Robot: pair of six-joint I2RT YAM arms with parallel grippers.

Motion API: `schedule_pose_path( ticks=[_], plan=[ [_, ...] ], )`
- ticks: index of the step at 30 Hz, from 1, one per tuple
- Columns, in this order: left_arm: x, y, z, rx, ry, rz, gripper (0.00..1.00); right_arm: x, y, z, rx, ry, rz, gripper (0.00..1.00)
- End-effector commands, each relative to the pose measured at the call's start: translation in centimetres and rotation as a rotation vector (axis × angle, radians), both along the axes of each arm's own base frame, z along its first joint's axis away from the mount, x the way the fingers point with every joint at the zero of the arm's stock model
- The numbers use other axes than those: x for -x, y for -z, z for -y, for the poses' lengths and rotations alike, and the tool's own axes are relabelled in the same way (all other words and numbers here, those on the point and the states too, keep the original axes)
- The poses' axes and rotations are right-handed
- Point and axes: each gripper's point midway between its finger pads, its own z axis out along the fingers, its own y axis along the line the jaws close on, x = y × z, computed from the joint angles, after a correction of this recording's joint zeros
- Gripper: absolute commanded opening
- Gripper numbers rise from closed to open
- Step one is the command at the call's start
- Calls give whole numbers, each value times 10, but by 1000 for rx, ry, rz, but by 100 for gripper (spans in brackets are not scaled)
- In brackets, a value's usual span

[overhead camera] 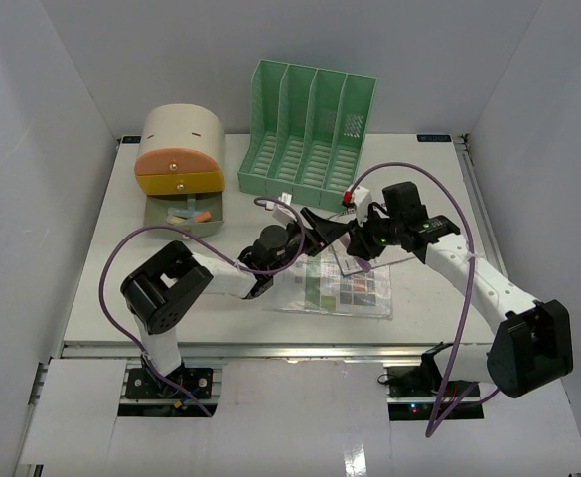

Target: Organize the desk

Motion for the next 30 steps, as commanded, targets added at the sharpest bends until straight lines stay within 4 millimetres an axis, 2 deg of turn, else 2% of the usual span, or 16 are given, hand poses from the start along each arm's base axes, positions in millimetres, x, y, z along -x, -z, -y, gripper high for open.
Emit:
schedule_pose_path(
  ticks=[1, 8, 11, 19, 22, 25, 27, 28, 29, 30],
  plan=[
    [0, 3, 3, -62, -10, 12, 65, -19, -11, -11, -57, 115, 7, 8],
    [1, 12, -4, -164, -24, 44, 51, -23, -23, -26, -115, 105, -30, 8],
    [0, 7, -5, -204, -25, 83, 36, -23, -20, -29, -113, 86, -38, 8],
    [7, 0, -11, -246, -3, 145, 13, -20, -14, -43, -142, 1, -83, 20],
    [11, -1, -20, -254, -15, 151, 0, -17, -16, -49, -153, -63, -81, 34],
    [11, 4, -36, -272, -37, 124, 0, -5, -20, -53, -159, -182, -75, 64],
    [8, 2, -58, -261, -68, 99, 0, 5, -24, -54, -154, -298, -42, 92],
    [10, 11, -70, -273, -80, 78, 0, 10, -25, -52, -150, -329, -42, 93],
    [9, 16, -82, -278, -97, 58, 0, 16, -27, -50, -148, -355, -41, 90],
    [5, 10, -97, -262, -122, 52, 0, 21, -30, -48, -152, -389, -26, 90]
  ],
)
